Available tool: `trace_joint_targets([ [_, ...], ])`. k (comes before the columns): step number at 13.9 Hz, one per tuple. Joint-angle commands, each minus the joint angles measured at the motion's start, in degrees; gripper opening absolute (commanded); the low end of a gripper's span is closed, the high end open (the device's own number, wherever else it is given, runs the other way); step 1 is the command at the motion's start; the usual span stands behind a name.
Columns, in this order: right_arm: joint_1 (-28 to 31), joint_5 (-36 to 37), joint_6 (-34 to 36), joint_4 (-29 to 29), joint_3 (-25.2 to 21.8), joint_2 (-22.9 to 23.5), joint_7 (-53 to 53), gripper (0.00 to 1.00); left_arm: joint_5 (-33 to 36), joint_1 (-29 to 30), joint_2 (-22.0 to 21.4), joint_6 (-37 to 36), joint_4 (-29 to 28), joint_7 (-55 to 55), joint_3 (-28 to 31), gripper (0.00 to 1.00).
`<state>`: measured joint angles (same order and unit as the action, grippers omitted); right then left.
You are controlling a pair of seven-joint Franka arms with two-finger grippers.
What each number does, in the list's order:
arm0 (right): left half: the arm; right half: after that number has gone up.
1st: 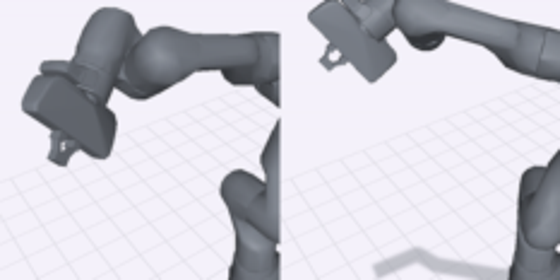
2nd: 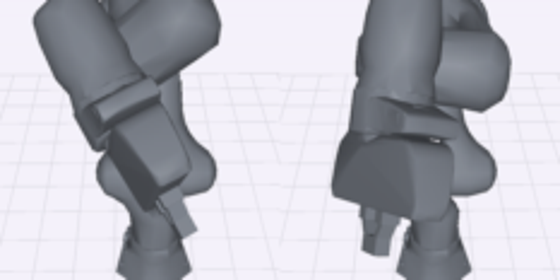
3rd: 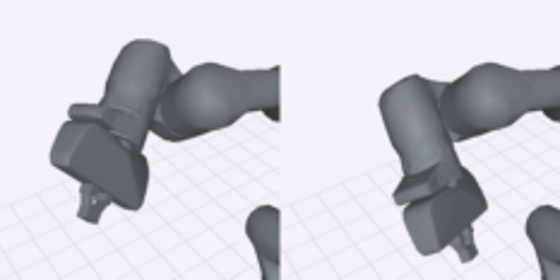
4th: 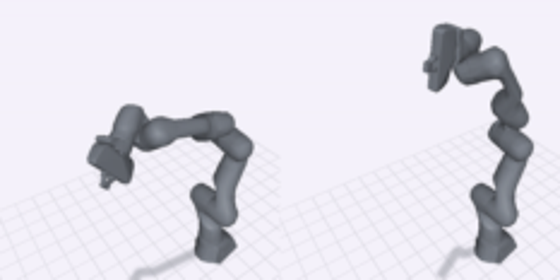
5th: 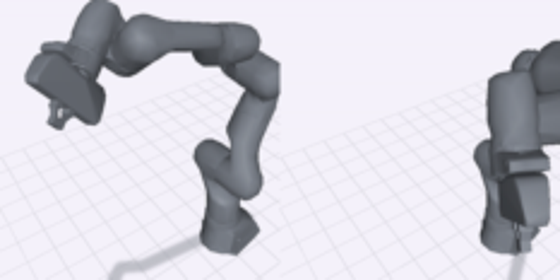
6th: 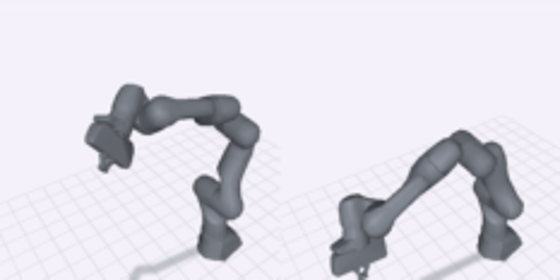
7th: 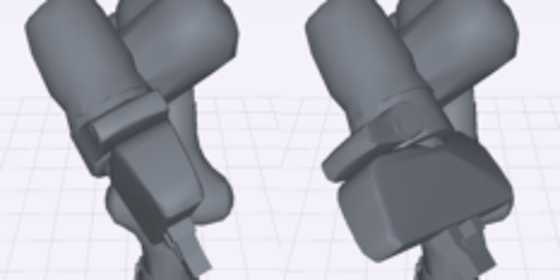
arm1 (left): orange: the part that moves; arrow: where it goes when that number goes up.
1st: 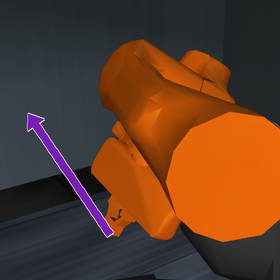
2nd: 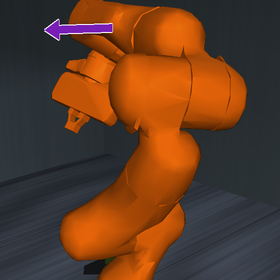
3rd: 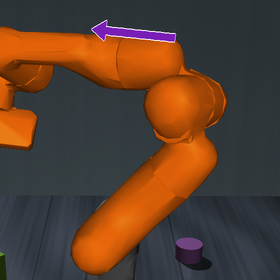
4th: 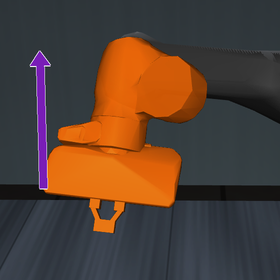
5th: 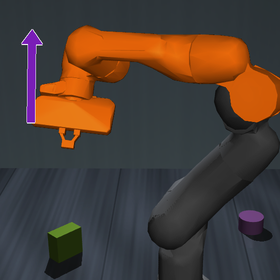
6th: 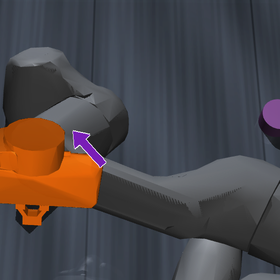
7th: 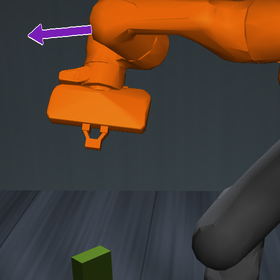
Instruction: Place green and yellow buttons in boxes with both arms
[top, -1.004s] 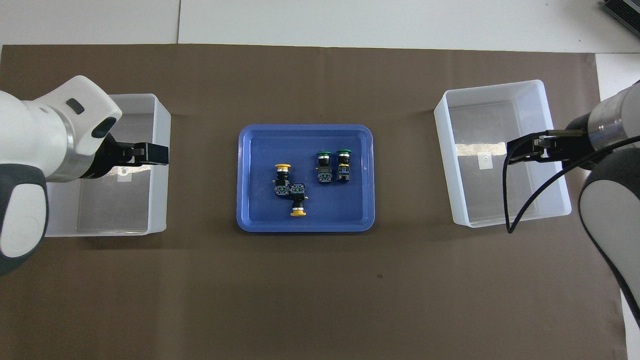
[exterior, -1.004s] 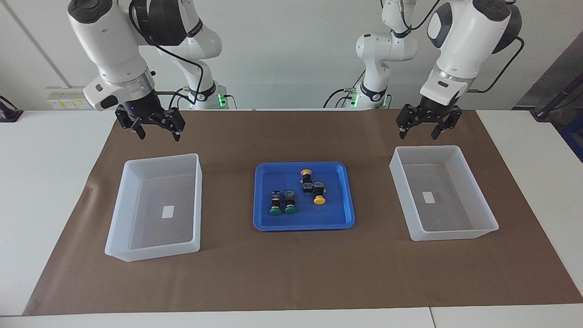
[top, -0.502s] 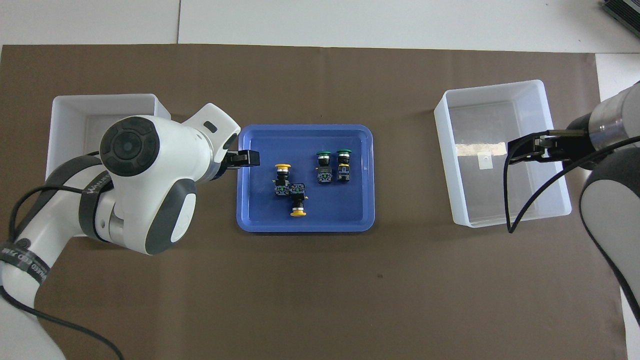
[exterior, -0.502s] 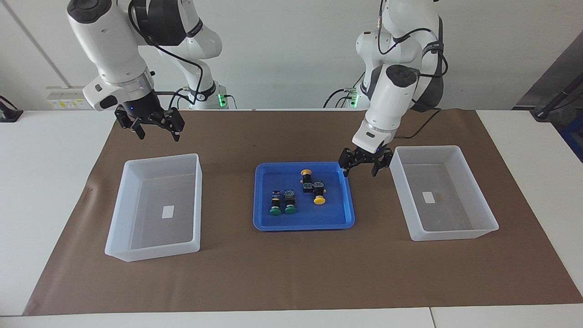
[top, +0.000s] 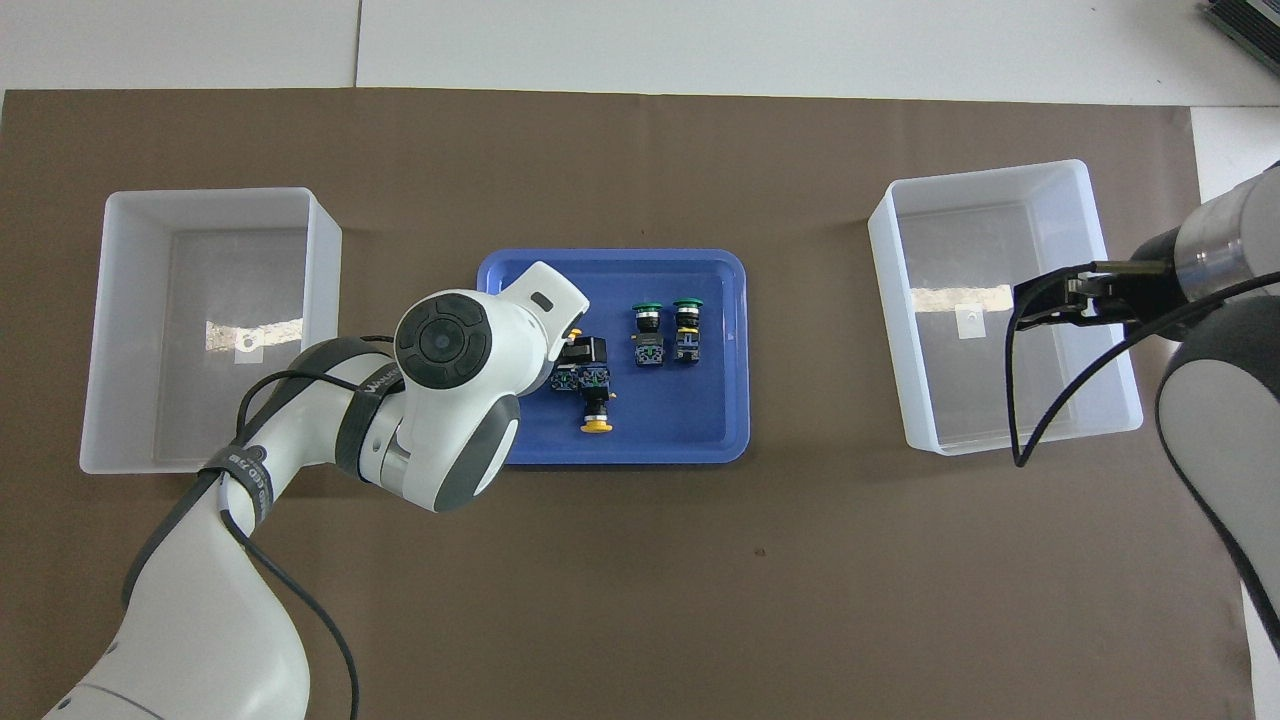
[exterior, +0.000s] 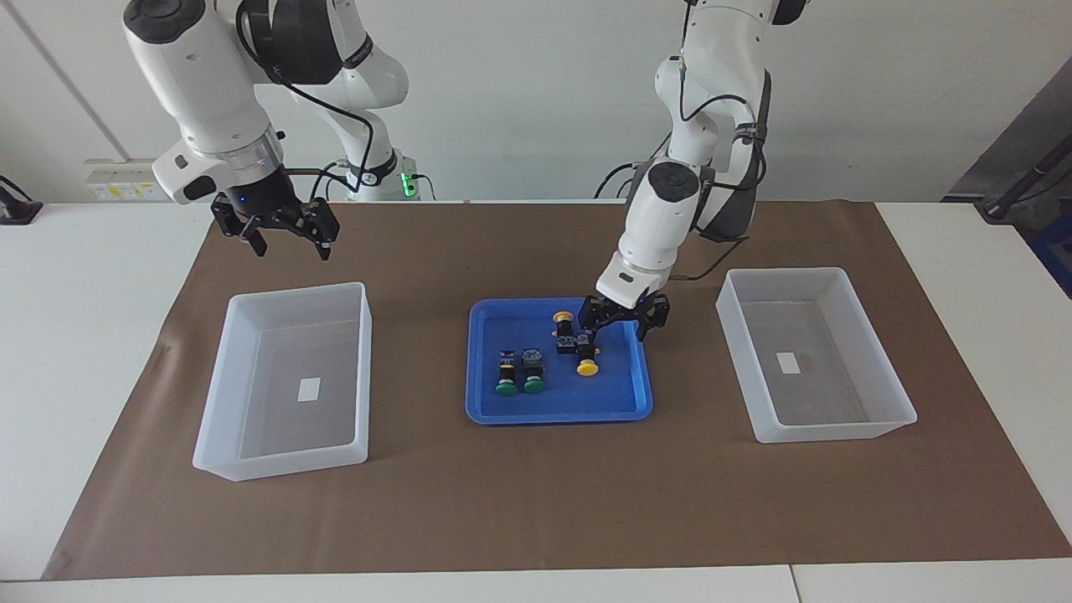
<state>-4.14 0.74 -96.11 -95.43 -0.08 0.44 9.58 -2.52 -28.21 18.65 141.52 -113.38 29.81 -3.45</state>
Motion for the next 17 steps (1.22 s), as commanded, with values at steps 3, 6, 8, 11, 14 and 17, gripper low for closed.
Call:
trace_joint_targets([
  [3,-0.3,0.0,-5.6,-2.5,0.4,-0.9,0.9,1.0,0.7,-1.1,0.8,1.8,-0.4,0.9,0.9,1.0],
  [6,-3.1,-0.1,-7.8,-2.6,0.4,-0.2,1.3,1.0,0.7,-1.1,1.4,2.4,-0.4,0.9,0.9,0.91],
  [8,-4.4,-0.1,-9.0,-2.7,0.4,0.5,2.4,1.0,0.7,-1.1,1.4,2.4,-0.5,0.9,0.9,0.81],
  [11,-6.7,-0.1,-12.1,-2.9,0.4,2.3,4.2,1.0,0.7,-1.6,1.4,1.9,-0.5,1.1,1.0,0.78],
  [14,-9.9,-0.1,-18.2,-3.0,0.4,6.3,8.7,1.0,0.7,-2.7,1.3,1.8,-1.0,2.0,1.1,0.75],
  [17,-12.6,-0.1,-26.3,-3.0,0.4,12.2,11.0,1.0,0.7,-2.4,1.1,0.8,-0.8,2.1,1.1,0.1],
])
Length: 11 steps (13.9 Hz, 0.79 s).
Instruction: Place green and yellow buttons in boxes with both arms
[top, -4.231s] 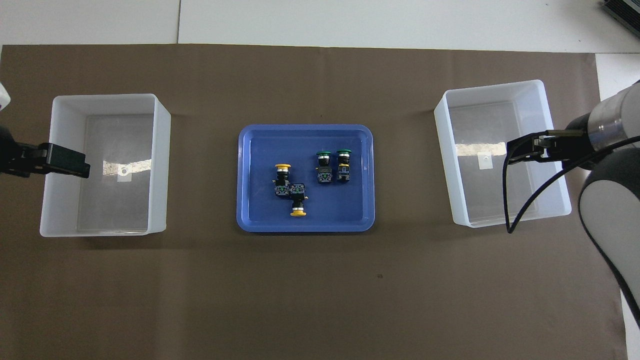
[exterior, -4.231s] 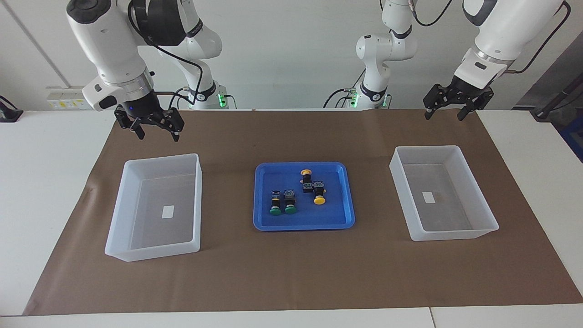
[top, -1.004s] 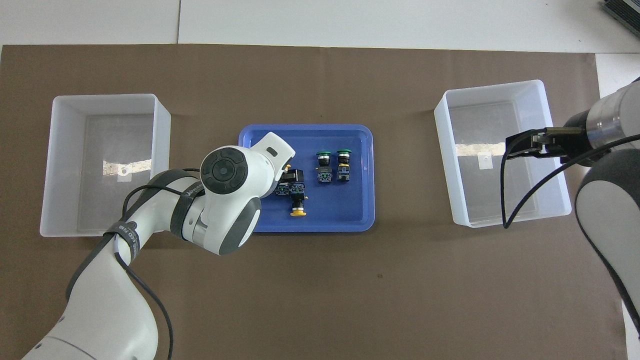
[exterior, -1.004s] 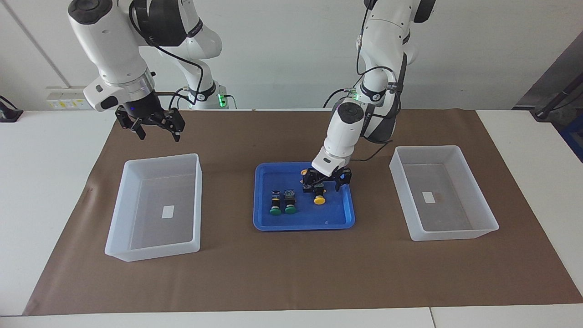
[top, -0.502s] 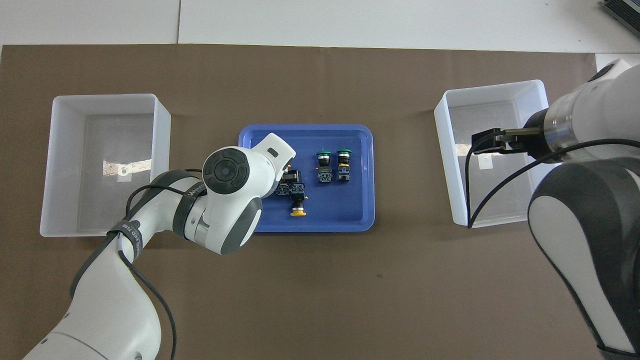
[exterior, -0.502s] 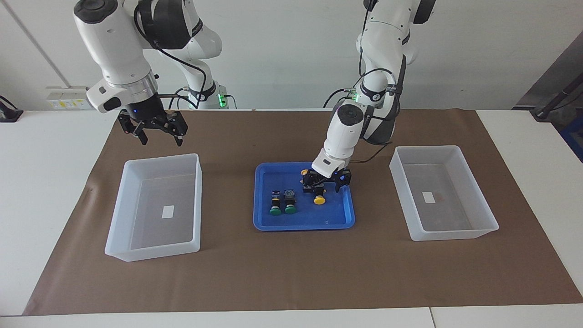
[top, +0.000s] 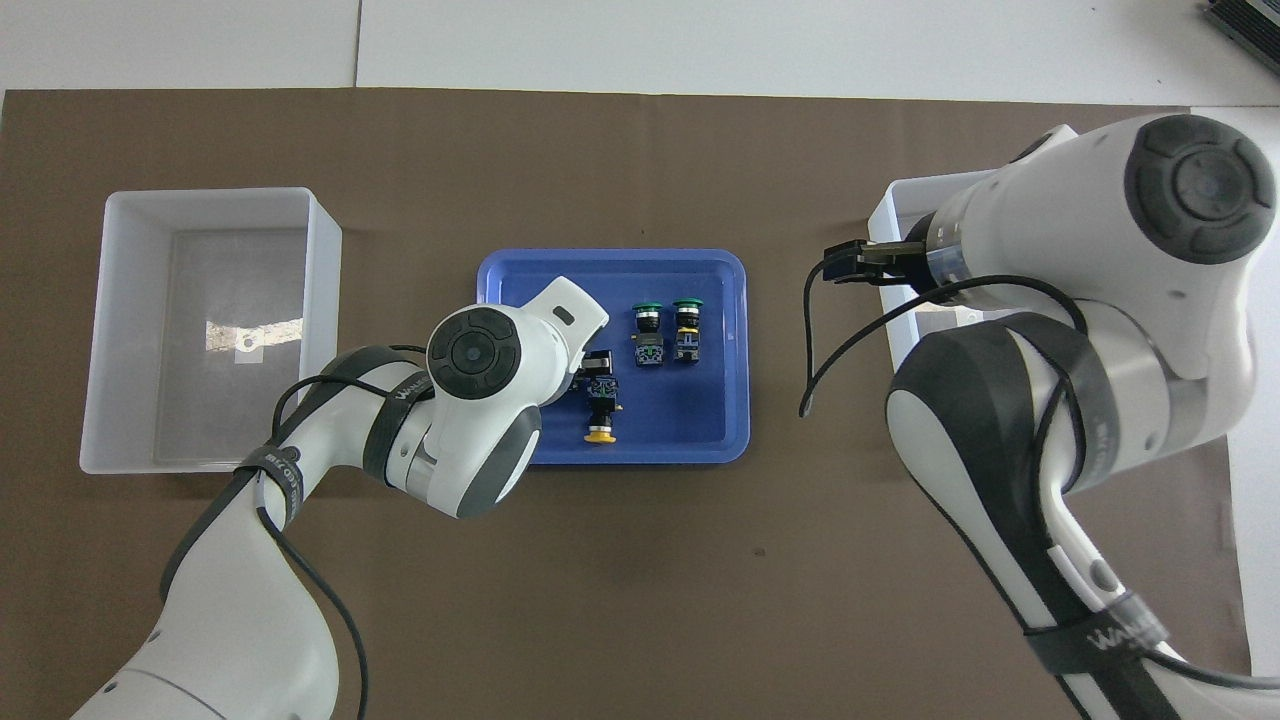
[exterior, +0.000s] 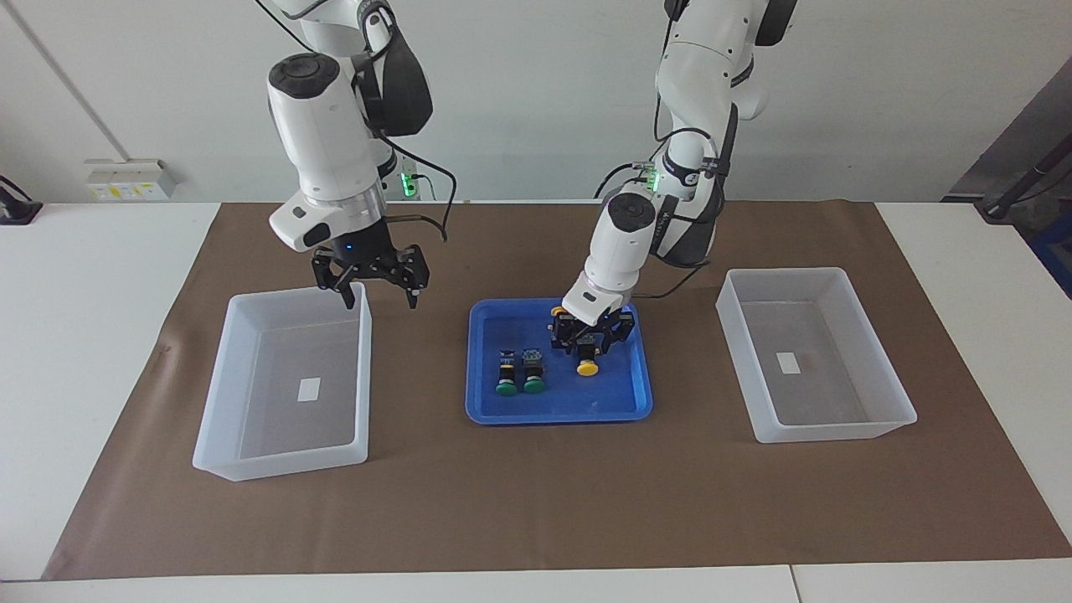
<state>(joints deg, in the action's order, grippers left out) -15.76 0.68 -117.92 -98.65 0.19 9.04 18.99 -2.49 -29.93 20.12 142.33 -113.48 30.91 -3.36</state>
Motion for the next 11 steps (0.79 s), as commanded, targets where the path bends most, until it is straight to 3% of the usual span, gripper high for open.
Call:
trace_joint_targets([
  [1,-1.6,-0.1,-6.6,0.2,0.2,5.1,1.6,1.0,0.6,0.0,-0.3,-0.6,-0.3,1.0,1.0,0.0],
  [5,-4.3,-0.2,-13.0,0.2,0.2,10.3,2.3,1.0,0.6,2.1,-2.0,-6.8,2.2,0.1,1.3,0.0],
  [11,-6.8,-0.2,-19.4,0.3,2.0,15.3,4.0,1.0,-3.6,9.9,-13.2,-22.9,4.6,-7.2,0.9,0.0],
])
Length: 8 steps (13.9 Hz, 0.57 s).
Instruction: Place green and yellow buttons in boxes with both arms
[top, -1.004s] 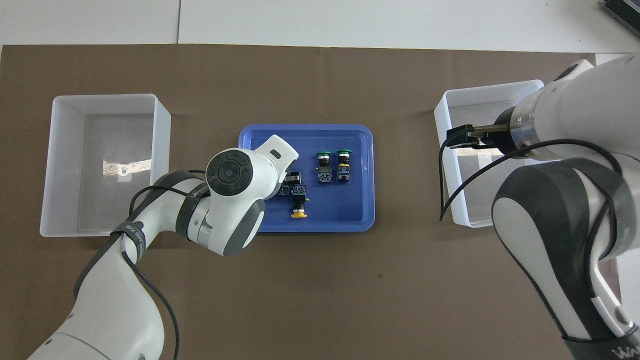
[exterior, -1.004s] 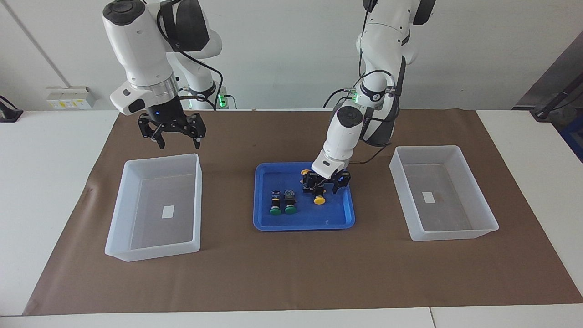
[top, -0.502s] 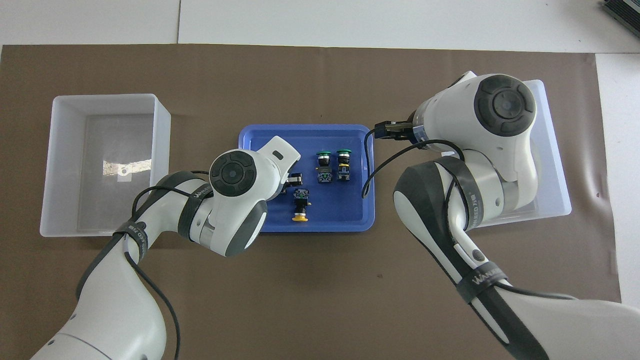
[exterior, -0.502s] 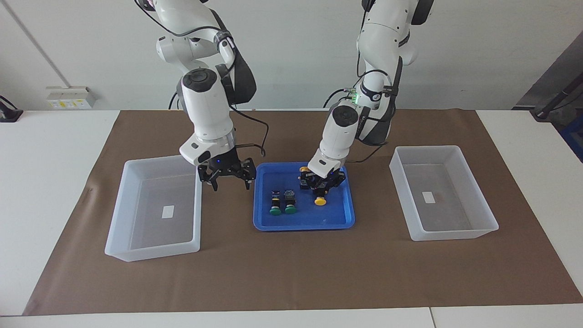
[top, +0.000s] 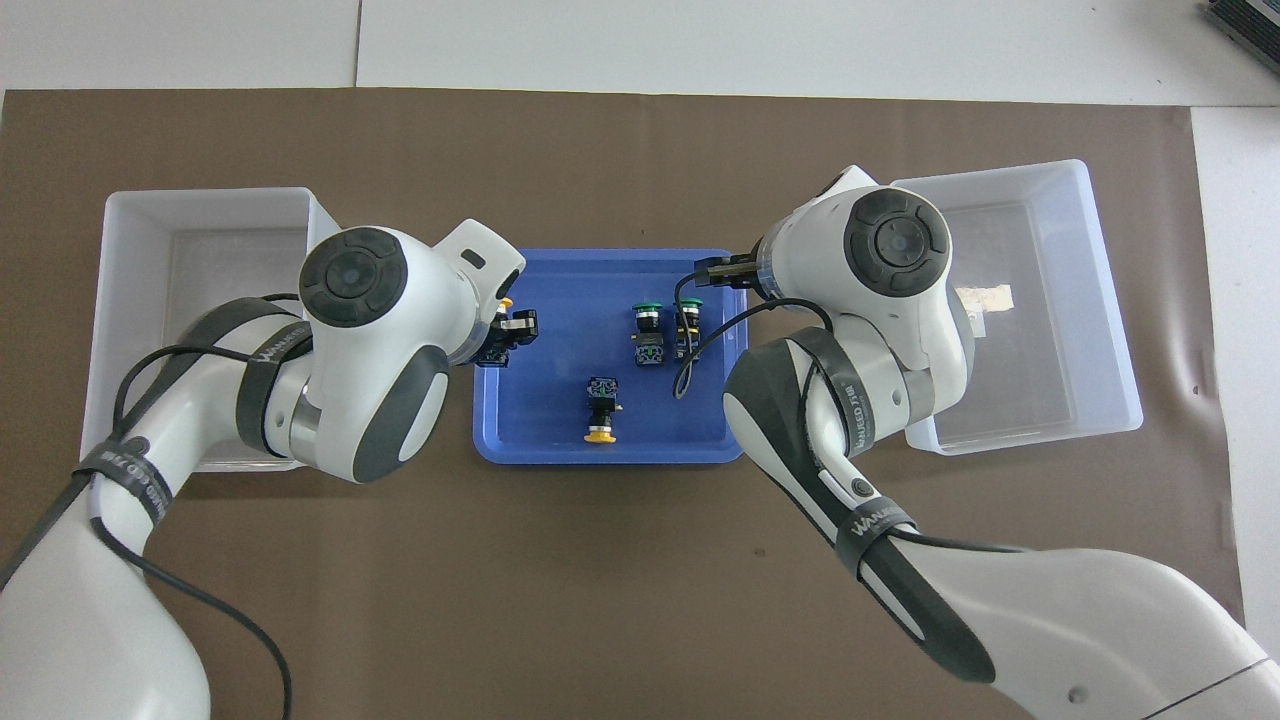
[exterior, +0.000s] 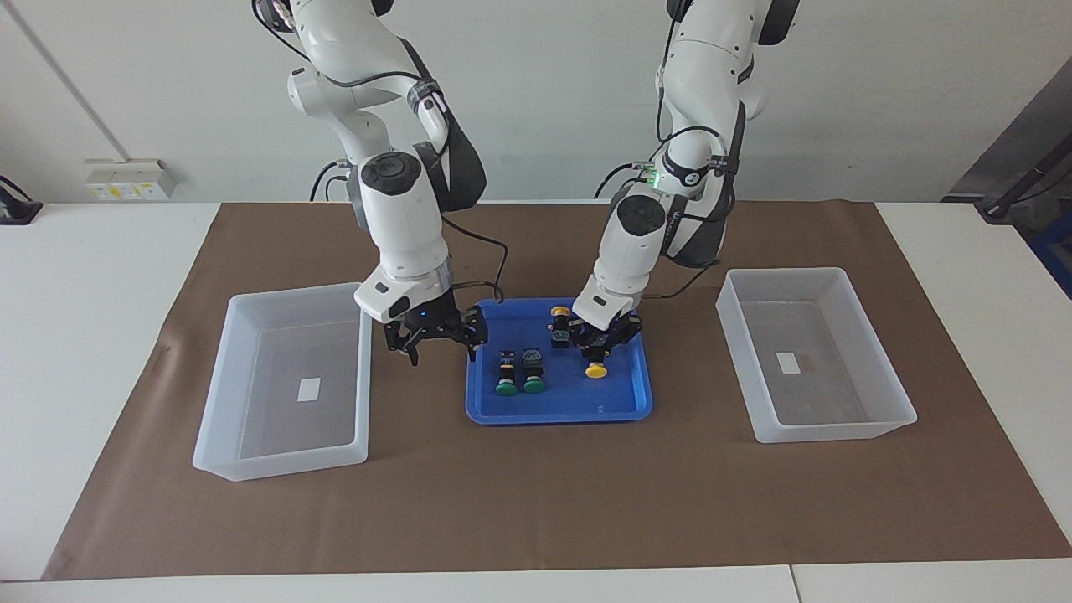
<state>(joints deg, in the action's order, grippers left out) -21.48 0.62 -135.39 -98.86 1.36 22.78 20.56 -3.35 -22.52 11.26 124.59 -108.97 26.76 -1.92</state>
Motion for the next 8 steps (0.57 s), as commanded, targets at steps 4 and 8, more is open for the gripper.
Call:
trace_joint_targets([
  [4,-5.1,-0.3,-4.2,0.3,0.8,4.3,5.7,1.0,-5.7,12.6,-5.8,-17.1,6.7,-13.8,-0.5,0.0],
  [8,-5.5,0.6,-4.1,-1.4,0.7,4.2,5.8,0.8,-6.5,22.1,-7.3,-17.9,5.0,-26.3,0.1,0.0],
])
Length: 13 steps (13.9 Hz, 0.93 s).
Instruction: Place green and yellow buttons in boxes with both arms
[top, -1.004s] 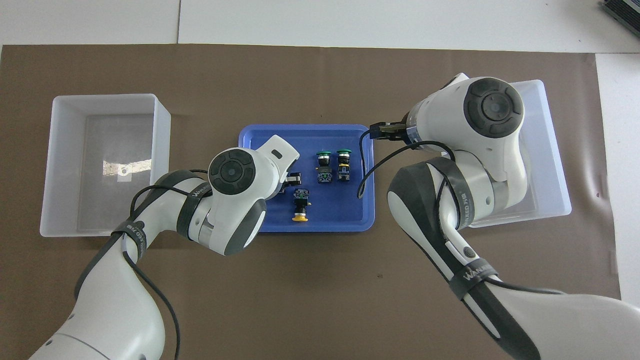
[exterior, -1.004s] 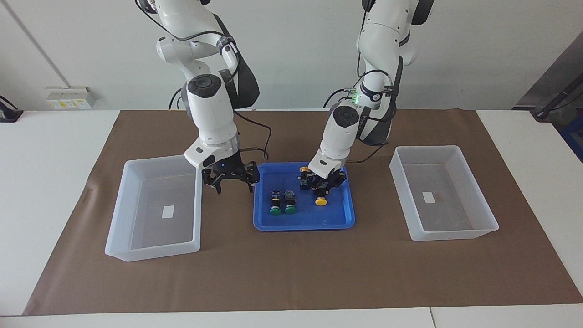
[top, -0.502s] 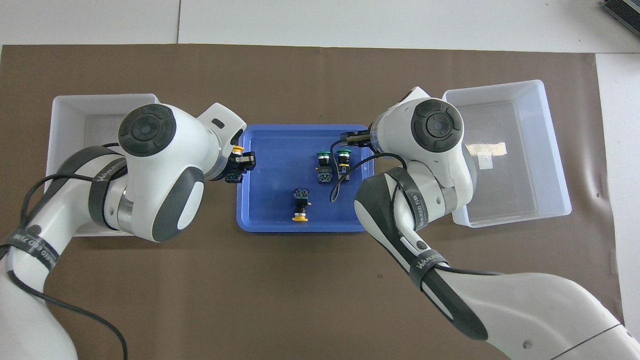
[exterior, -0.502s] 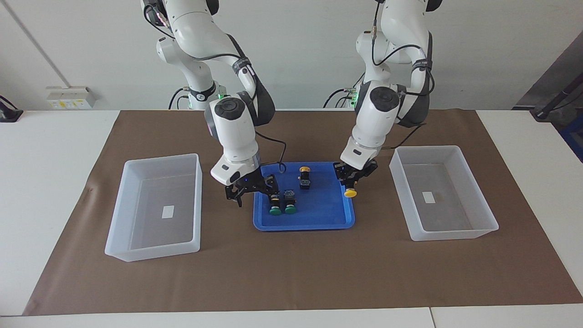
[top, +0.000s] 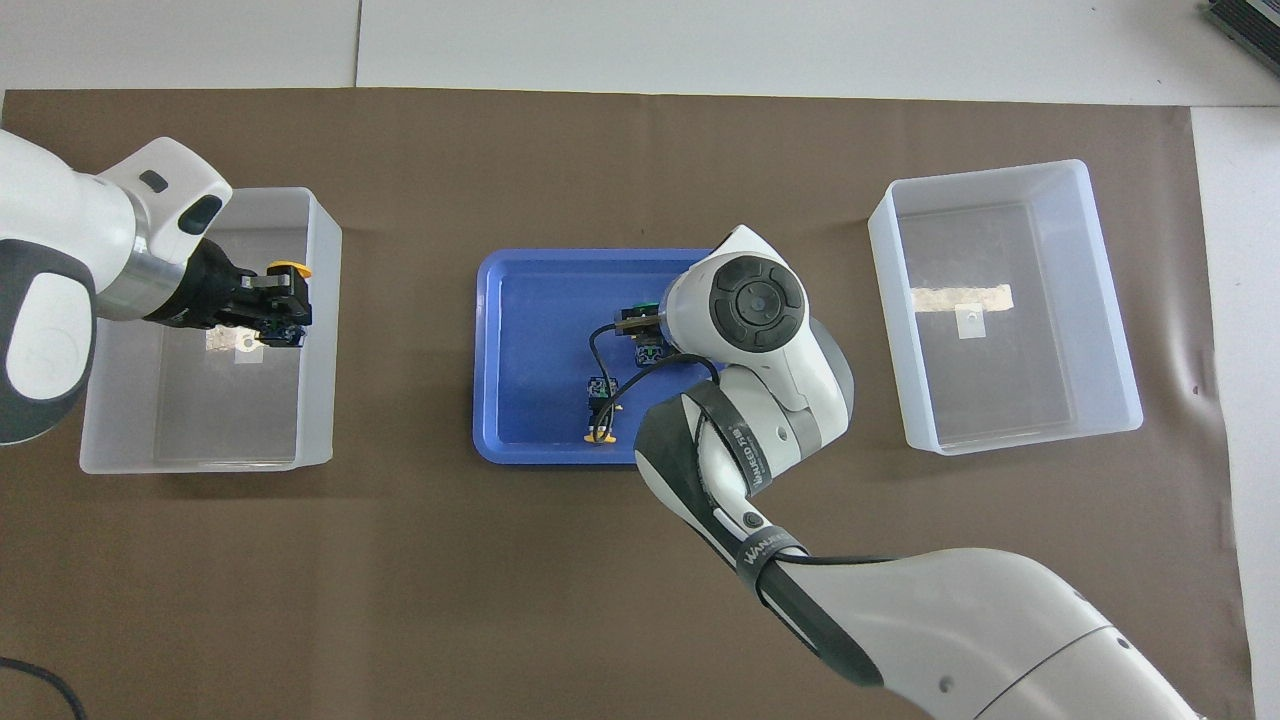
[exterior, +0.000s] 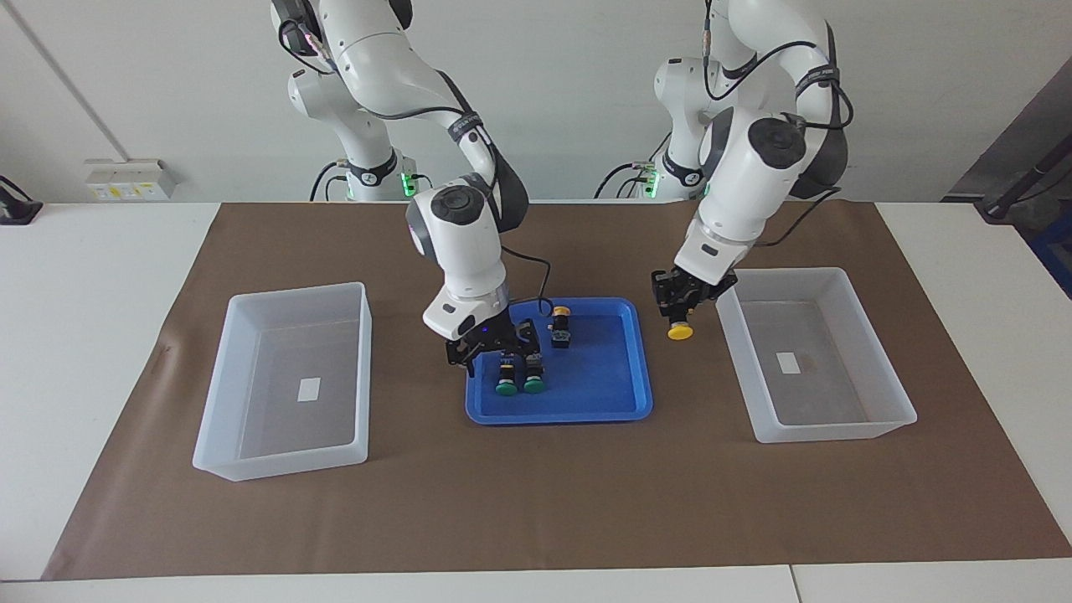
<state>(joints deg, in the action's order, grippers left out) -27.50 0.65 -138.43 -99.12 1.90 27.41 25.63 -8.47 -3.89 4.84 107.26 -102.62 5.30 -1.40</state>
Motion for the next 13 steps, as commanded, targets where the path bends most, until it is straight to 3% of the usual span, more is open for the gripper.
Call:
trace_joint_targets([
  [1,0.5,0.6,-1.0,-1.5,0.1,-0.6,0.8,0.8,-1.4,6.0,-1.4,1.7,-4.1,-8.0,-0.4,0.0],
  [6,1.2,0.7,-1.1,-4.1,-0.1,-1.8,1.2,0.77,-1.2,9.6,-1.2,16.9,-14.9,-11.5,-0.3,0.0],
  [10,1.4,0.7,-1.1,-4.1,-0.2,-2.0,3.1,0.68,-1.2,9.7,4.6,28.9,-19.4,-15.4,-0.2,0.0],
  [12,1.7,0.7,-1.1,-4.1,-0.2,-2.3,3.6,0.63,-0.9,9.7,5.9,29.6,-19.7,-17.2,-0.2,0.0],
  [13,1.7,0.6,-1.1,-4.2,-0.2,-2.3,3.7,0.63,-0.9,9.7,6.1,29.6,-19.8,-17.5,-0.2,0.1],
])
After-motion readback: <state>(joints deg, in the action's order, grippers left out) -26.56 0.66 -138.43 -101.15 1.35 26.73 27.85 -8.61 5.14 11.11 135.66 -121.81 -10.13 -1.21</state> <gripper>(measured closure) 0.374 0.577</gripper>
